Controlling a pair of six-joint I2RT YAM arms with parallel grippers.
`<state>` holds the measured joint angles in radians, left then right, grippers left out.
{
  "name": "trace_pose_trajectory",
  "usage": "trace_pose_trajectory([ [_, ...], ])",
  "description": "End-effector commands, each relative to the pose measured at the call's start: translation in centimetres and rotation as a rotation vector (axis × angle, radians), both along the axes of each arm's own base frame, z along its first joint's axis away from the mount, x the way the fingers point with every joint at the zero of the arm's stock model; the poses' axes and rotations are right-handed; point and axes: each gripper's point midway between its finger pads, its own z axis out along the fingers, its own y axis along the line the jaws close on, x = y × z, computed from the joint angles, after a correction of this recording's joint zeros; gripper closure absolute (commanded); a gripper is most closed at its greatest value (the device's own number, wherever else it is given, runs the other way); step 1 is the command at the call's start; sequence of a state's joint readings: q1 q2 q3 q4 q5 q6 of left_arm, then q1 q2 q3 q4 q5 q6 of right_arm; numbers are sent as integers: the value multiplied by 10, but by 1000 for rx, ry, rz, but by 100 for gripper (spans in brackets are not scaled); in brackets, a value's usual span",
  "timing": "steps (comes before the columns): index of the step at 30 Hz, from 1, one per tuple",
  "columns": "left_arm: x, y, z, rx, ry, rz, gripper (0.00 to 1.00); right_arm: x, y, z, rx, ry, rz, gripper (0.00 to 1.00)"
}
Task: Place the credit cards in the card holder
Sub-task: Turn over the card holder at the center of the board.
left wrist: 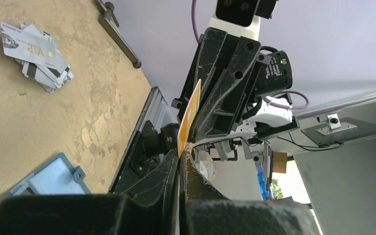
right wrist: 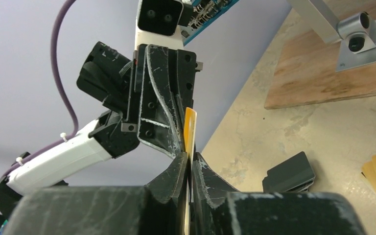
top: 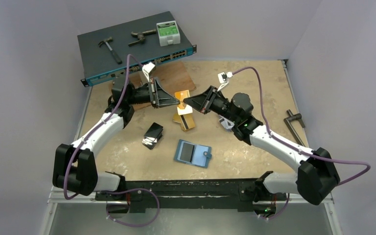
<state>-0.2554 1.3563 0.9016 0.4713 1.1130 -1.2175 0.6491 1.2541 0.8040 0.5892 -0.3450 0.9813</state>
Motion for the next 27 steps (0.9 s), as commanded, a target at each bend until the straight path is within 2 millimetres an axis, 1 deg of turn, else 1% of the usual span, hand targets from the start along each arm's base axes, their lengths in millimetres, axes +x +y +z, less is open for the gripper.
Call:
trace_pose_trajectory([
  [1, -9, 1, 15, 11, -75, -23, 100, -11, 7, 38, 41, -102, 69, 96],
  [2, -9, 1, 14, 16, -77, -21, 100, -12, 7, 36, 40, -97, 70, 99],
  [4, -8, 1, 13, 23, -79, -16, 99, -13, 4, 32, 32, -87, 60, 100],
  [5, -8, 1, 10, 34, -77, -13, 92, -14, 3, 26, 16, -77, 56, 100],
  [7, -6, 2, 3, 88, -108, -9, 81, -13, -5, 10, -49, -47, 15, 100],
  [9, -6, 7, -11, 189, -147, -9, 75, -14, -16, -17, -159, 3, -21, 100],
  [11, -11, 13, -33, 314, -217, -39, 68, -17, -32, -61, -320, 104, -70, 100],
  [12, -11, 17, -46, 393, -286, -66, 66, -23, -39, -86, -388, 163, -64, 100],
  [13, -15, 21, -61, 475, -329, -98, 65, -34, -44, -112, -442, 234, -46, 100],
  [14, -23, 25, -74, 537, -339, -144, 64, -50, -48, -136, -486, 297, -20, 100],
  [17, -36, 37, -114, 707, -493, -265, 63, -91, -53, -187, -568, 411, 12, 100],
  [19, -52, 43, -142, 807, -605, -368, 63, -116, -57, -215, -621, 484, 25, 100],
  [21, -65, 48, -164, 895, -766, -466, 60, -135, -59, -233, -667, 529, 26, 100],
  [22, -69, 50, -170, 914, -843, -501, 60, -142, -61, -239, -682, 545, 21, 100],
  [23, -73, 49, -174, 921, -911, -532, 60, -147, -62, -244, -698, 562, 12, 100],
  [25, -72, 46, -176, 934, -1011, -556, 60, -156, -65, -252, -723, 578, 4, 100],
  [27, -70, 41, -178, 947, -1049, -581, 60, -161, -70, -259, -754, 596, -13, 100],
])
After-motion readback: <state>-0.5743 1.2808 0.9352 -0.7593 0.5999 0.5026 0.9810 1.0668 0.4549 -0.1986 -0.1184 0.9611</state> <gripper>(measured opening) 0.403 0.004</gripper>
